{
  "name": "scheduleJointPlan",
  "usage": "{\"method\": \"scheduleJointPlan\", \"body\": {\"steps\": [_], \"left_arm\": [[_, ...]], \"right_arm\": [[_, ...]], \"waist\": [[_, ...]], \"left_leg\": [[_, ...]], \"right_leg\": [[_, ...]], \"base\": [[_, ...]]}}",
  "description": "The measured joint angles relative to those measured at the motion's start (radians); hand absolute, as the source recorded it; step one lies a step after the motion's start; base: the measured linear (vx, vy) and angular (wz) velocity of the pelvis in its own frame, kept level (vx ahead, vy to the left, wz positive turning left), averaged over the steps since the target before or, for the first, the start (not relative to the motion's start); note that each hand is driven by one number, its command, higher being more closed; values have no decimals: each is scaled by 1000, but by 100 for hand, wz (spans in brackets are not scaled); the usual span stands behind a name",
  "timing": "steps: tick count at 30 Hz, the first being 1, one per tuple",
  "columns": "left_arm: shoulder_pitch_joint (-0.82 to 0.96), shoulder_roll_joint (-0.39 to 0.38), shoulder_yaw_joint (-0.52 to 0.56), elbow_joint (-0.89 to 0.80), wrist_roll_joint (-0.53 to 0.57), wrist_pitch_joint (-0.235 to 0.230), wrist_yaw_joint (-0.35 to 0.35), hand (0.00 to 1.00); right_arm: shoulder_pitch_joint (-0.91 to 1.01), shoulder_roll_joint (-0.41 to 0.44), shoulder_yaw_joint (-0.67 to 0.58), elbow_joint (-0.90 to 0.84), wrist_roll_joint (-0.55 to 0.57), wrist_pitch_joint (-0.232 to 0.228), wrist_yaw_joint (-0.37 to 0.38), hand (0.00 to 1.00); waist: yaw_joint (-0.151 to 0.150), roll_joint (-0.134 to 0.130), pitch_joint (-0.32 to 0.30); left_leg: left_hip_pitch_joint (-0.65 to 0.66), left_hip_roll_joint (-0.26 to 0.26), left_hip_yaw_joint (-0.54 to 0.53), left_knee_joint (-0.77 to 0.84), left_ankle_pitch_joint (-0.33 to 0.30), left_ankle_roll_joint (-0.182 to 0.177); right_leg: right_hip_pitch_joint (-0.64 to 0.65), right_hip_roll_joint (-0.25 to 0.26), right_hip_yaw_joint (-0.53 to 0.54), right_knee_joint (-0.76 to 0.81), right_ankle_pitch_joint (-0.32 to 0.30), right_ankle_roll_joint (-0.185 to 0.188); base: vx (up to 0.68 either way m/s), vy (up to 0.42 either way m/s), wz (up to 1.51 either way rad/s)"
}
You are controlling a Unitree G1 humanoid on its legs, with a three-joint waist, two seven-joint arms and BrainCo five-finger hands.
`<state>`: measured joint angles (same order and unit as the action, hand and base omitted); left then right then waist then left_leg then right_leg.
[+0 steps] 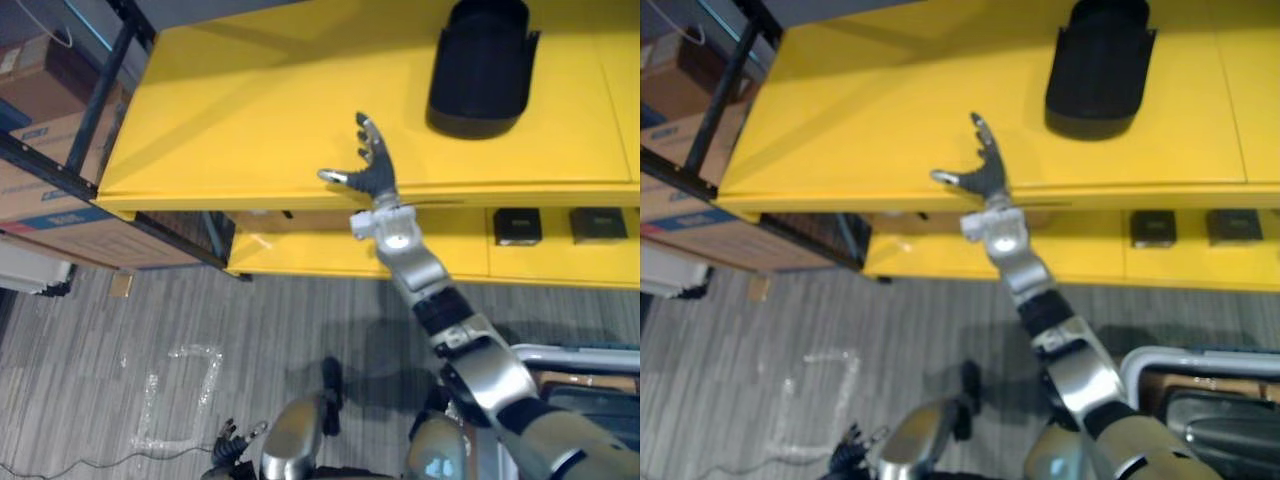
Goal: Walk over and take plastic housings, then place them on the shelf
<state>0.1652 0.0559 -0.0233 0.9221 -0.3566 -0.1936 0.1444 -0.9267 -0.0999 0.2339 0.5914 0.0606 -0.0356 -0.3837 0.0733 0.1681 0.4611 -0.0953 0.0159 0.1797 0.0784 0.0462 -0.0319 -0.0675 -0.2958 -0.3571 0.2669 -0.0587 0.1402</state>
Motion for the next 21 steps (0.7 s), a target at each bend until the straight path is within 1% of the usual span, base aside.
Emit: {"method": "scheduleJointPlan", "body": {"steps": [4,6,8,11,14,17,21], "left_arm": [[0,0,-2,0,0,1,-2,0],[0,0,-12,0,0,1,-8,0],[0,0,-34,0,0,1,-10,0],[0,0,-37,0,0,1,-14,0],[-1,0,-38,0,0,1,-29,0],[-1,0,-40,0,0,1,-40,0],[-1,0,-40,0,0,1,-42,0]], "right_arm": [[-11,-5,-25,14,0,0,-34,0],[-11,-6,-35,14,0,0,-47,0],[-11,-12,-37,14,0,1,-65,0],[-12,-13,-48,14,0,0,-78,0],[-18,-27,-63,14,-16,-4,-84,0],[-18,-43,-79,14,-35,-7,-98,0],[-18,-57,-86,12,-35,-9,-96,0]], "waist": [[-1,2,1],[-1,10,2],[-1,27,0],[-4,37,0],[-7,37,0],[-8,37,0],[-10,37,0]], "left_leg": [[0,-1,-2,0,1,0],[0,-1,-3,0,2,-1],[1,-1,-3,-3,4,-2],[7,-1,-3,-17,13,-5],[8,1,-2,-37,28,-7],[9,3,-1,-36,28,-7],[9,4,3,-36,28,-7]], "right_leg": [[0,-2,0,3,0,0],[-1,-2,0,5,-1,0],[-2,-4,0,5,-5,-3],[-9,-4,2,15,-11,-6],[-21,-2,5,21,-11,-6],[-21,0,6,22,-11,-7],[-25,0,10,23,-11,-7]], "base": [[-1,-1,1],[-15,-2,0],[-32,-4,1],[0,0,0],[0,0,0],[0,0,0],[0,-4,-2]]}}
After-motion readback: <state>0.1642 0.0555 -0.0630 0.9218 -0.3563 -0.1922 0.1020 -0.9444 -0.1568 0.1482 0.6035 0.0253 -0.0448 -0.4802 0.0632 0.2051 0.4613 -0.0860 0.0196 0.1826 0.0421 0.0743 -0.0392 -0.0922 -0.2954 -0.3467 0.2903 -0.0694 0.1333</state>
